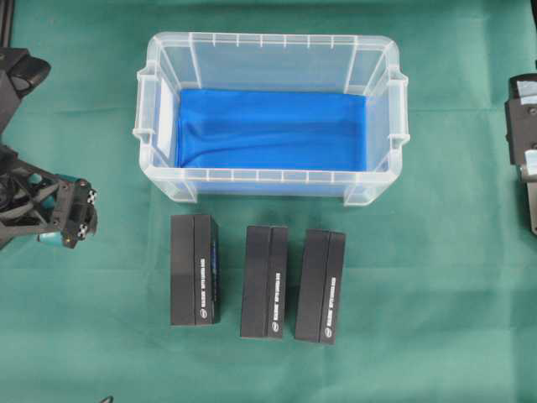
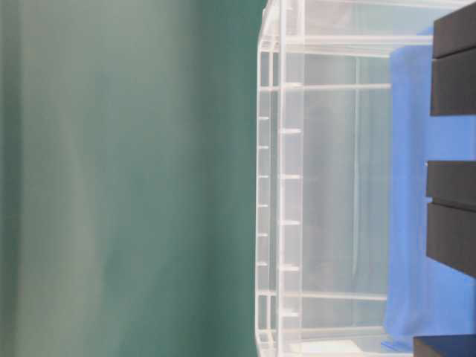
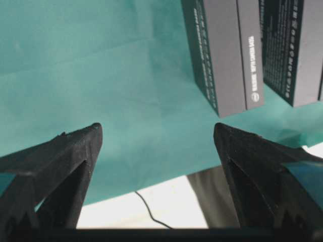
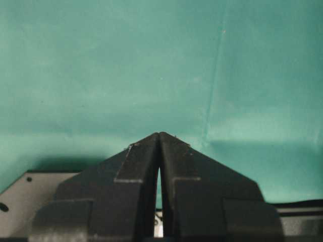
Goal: Take the box out of the case with the left arm.
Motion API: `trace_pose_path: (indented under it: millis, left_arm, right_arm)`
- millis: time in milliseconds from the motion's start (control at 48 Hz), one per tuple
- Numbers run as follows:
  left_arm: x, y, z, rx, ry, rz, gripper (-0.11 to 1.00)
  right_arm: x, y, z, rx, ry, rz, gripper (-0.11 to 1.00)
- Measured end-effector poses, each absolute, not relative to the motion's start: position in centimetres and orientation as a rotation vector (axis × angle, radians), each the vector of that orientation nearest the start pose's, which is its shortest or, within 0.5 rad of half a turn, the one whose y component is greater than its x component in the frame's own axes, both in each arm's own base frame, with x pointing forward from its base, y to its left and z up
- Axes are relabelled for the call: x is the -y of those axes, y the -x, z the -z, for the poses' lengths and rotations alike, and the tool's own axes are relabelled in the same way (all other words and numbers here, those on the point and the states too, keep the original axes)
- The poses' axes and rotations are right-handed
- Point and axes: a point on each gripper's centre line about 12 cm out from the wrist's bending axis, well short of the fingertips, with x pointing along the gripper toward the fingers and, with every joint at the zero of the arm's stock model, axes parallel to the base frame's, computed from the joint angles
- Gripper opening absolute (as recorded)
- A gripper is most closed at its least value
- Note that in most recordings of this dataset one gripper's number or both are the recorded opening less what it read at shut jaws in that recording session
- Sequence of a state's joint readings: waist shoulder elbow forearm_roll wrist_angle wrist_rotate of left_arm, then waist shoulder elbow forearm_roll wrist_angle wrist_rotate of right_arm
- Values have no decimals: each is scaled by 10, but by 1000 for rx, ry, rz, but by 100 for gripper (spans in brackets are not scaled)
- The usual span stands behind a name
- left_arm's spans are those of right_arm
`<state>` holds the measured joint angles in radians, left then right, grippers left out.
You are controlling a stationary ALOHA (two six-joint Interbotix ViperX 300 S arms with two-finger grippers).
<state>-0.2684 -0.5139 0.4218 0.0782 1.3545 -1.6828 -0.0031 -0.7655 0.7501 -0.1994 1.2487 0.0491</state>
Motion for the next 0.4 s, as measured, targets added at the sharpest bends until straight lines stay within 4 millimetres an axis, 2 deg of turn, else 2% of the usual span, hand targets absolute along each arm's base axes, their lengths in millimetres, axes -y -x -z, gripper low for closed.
trace_pose_path:
  millis: [167, 396]
  left_arm:
    - [43, -232, -334, -1017, 1226, -902, 91]
    - [11, -229, -337, -970, 1232, -943, 91]
  right_arm:
    - [23, -174, -280, -1227, 127, 158, 3]
    - [23, -174, -280, -1225, 128, 159, 3]
